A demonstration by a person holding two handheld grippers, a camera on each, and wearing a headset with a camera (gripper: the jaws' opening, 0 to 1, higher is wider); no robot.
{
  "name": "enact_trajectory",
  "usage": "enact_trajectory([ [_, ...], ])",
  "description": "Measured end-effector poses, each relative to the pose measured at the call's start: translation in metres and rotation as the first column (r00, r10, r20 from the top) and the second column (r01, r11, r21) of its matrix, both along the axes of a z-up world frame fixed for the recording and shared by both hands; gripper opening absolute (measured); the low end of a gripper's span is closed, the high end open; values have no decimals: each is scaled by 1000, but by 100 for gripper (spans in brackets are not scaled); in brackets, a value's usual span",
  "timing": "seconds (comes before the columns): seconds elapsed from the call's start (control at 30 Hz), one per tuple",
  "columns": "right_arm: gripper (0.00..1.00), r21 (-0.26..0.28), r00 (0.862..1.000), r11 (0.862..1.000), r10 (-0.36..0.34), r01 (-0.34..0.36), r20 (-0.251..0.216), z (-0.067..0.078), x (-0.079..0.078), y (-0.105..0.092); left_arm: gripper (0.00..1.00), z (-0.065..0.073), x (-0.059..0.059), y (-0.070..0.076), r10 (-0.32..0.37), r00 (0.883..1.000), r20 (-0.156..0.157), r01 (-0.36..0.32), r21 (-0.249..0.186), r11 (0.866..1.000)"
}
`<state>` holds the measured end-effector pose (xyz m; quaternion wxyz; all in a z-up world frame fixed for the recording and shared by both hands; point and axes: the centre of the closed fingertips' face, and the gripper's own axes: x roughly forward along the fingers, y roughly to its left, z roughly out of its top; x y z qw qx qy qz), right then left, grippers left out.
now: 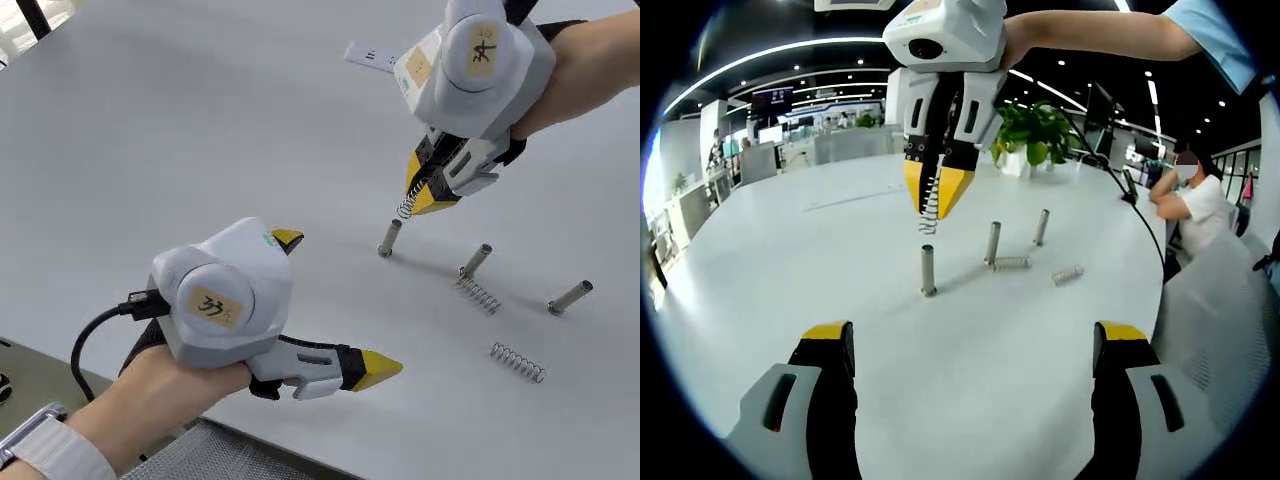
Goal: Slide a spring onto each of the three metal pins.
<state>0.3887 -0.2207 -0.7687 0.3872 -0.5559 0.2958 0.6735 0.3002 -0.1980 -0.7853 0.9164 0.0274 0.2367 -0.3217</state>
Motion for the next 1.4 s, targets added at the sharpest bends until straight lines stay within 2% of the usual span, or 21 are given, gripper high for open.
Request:
enact_trajectory([
  [0.5, 7, -75, 1000, 997, 24, -24, -1, -10, 0, -1, 98, -5, -3, 2, -5, 1000, -10, 5, 7, 1000],
  [0.97, 7, -77, 999, 996, 37, -37, -3, -12, -3, 4, 97, -8, -3, 3, -8, 1000, -20, 8, 3, 1000],
  [1.4, 7, -101, 999, 993, 54, -54, -5, -21, -5, 3, 96, -11, -5, 3, -8, 999, -33, 8, 4, 1000],
])
